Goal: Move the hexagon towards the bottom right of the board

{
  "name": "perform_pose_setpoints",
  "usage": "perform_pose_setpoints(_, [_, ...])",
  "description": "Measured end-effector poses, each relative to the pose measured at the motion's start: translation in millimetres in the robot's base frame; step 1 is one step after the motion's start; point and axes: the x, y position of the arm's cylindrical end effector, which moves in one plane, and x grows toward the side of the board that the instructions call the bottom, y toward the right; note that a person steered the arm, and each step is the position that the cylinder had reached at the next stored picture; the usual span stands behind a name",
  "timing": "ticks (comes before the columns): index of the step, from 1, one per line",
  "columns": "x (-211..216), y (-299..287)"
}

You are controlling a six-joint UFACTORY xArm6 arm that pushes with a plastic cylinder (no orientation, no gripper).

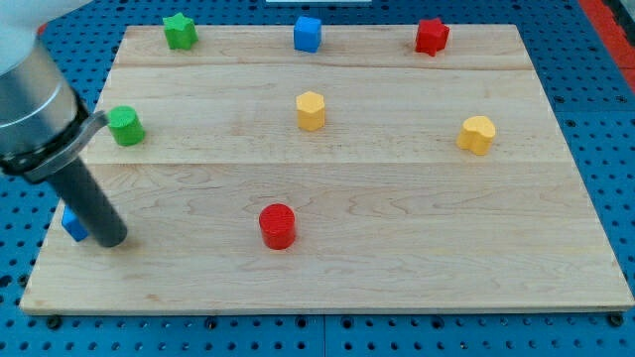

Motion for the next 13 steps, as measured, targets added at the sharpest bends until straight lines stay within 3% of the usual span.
perform_pose_setpoints(1, [-51, 22])
perform_pose_setpoints(2, [-70, -24])
perform_pose_setpoints(4, [-7, -32])
perform_pose_setpoints(5, [-32, 6])
perform_pose_setpoints(6, [-91, 85])
perform_pose_setpoints(7, [-163, 84])
perform_pose_setpoints(8, [-195, 155])
perform_pose_setpoints(10, [-81, 307])
perform_pose_setpoints(11, [-125, 286])
perform_pose_setpoints(12, [-111, 349])
perform_pose_setpoints(13, [-19, 367])
